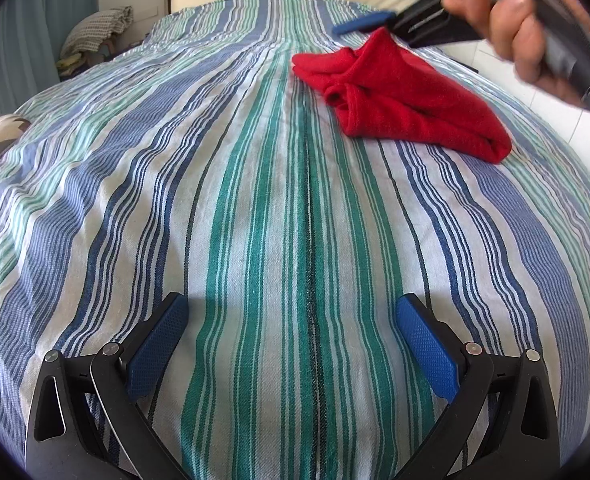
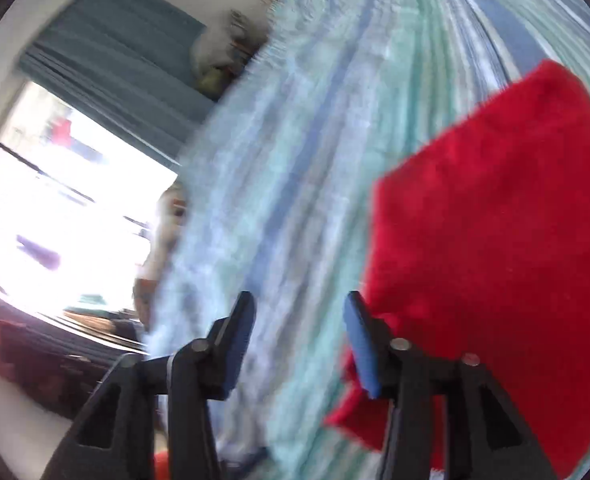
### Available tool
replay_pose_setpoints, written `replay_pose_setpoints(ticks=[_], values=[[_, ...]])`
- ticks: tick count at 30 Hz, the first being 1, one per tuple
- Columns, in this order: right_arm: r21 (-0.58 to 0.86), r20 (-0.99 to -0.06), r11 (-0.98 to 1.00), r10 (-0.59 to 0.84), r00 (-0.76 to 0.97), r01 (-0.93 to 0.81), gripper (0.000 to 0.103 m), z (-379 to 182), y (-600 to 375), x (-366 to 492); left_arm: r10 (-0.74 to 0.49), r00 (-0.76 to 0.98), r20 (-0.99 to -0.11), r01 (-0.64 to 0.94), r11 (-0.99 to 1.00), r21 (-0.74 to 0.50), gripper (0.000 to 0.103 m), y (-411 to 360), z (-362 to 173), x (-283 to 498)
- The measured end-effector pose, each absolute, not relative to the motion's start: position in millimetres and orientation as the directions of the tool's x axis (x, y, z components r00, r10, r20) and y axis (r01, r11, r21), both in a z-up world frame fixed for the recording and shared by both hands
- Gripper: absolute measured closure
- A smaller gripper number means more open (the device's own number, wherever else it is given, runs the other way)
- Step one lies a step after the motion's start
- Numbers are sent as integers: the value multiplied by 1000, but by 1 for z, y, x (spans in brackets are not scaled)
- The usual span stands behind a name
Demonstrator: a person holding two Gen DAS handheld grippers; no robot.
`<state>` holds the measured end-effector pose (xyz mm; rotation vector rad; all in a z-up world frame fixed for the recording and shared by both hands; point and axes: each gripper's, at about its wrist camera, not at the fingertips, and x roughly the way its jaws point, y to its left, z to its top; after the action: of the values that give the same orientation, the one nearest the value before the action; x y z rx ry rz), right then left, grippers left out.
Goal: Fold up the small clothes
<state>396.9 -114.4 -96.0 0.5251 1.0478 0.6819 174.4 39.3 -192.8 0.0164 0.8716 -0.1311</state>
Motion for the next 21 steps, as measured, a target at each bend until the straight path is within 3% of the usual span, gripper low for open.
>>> replay_pose_setpoints(ticks=[2,5,13,21], values=[[659,-597,698,712,368,-281,37,-79,-125,388,-102,635,-766,120,992,-32,0,38,-193,175],[507,-683,799,601,415,-323,37,-68,-136,373,-95,635,-767,119,993,-24,0,36,-194,176],[414,-807,831,524,273,-372,37,-144,-108,345,-95,640,-763,118,993,-25,0,36,-195,176],[341,-783,843,499,371,-416,37,-107,-116,326,-96,641,-762,118,993,-26,0,35,-194,175]])
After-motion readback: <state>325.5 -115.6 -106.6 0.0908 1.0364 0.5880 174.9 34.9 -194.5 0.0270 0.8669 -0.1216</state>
